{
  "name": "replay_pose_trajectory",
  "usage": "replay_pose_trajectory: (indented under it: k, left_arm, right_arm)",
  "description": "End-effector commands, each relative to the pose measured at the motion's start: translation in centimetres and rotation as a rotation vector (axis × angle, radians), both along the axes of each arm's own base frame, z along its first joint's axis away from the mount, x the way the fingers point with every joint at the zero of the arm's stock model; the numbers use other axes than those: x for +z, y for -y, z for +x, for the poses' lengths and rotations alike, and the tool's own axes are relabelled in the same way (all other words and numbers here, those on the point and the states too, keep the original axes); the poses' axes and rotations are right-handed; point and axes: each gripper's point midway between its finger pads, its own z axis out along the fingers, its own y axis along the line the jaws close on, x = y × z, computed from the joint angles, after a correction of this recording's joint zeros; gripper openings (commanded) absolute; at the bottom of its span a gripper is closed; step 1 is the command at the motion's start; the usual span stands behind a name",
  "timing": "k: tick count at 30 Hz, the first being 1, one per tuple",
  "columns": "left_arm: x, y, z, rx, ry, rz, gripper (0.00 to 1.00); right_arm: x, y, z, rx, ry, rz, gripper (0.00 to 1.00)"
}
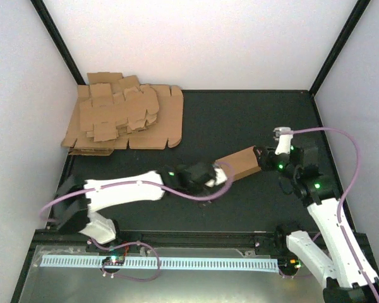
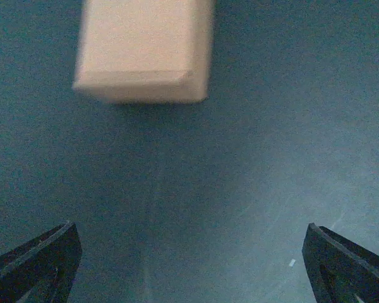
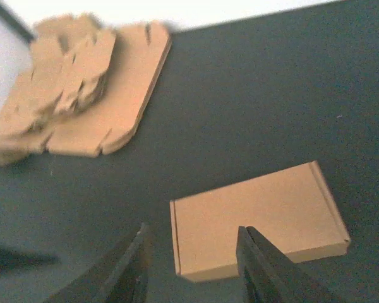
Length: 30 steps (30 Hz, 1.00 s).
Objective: Fold the paper box
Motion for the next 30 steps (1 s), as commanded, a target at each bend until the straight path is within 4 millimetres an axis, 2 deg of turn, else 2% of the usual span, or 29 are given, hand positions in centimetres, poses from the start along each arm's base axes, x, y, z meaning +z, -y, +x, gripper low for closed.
replay_pose_trajectory:
  k: [1,4,8,11,15,20,25,27,28,29,30]
  left_arm:
    - [3.6,-5.2,1.6,0.224,-0.183,-0.283,0.99]
    - [4.4,-9.7,3.9,0.385,-0.191,-0.376,0.98]
    - [4.3,-13.9,6.2,0.549,-0.186,-0.437,0.99]
    - [4.2,-16.1,7.2,0.635,-0.184,-0.455,0.99]
    - [3.7,-17.4,7.6,0.678,-0.198,-0.48,0.99]
    - [3.1,-17.7,7.7,0.687,-0.22,-0.503,0.99]
    - [2.9,-18.0,8.0,0.702,-0.221,-0.509,0.99]
    - [3.0,-18.1,8.1,0.706,-0.22,-0.518,0.99]
    - [3.0,-18.1,8.2,0.706,-0.22,-0.521,0.99]
    - [3.0,-18.1,8.2,0.709,-0.221,-0.524,0.99]
    - [3.1,-18.1,8.2,0.707,-0.223,-0.527,0.99]
  right_arm:
    - [-2.6,-3.4,-1.2,0.214,-0.124,0.039,0.37]
    - [-4.7,-5.0,-0.9,0.276,-0.198,0.059,0.22]
    - [-7.0,-8.4,-0.8,0.348,-0.253,0.032,0.03]
    - [-9.1,-10.6,-0.6,0.379,-0.291,-0.015,0.02]
    - [-12.3,-12.6,-0.4,0.401,-0.335,-0.098,0.02]
    - [-16.8,-14.6,-0.5,0.427,-0.403,-0.221,0.02]
    - [-19.1,-16.2,-1.0,0.464,-0.437,-0.274,0.02]
    - [-20.0,-15.6,-0.5,0.422,-0.451,-0.308,0.02]
    - [-20.7,-13.7,0.6,0.295,-0.47,-0.375,0.02]
    - [-21.4,-10.6,1.9,0.129,-0.484,-0.479,0.02]
    - [-21.0,-6.3,3.8,-0.114,-0.449,-0.598,0.02]
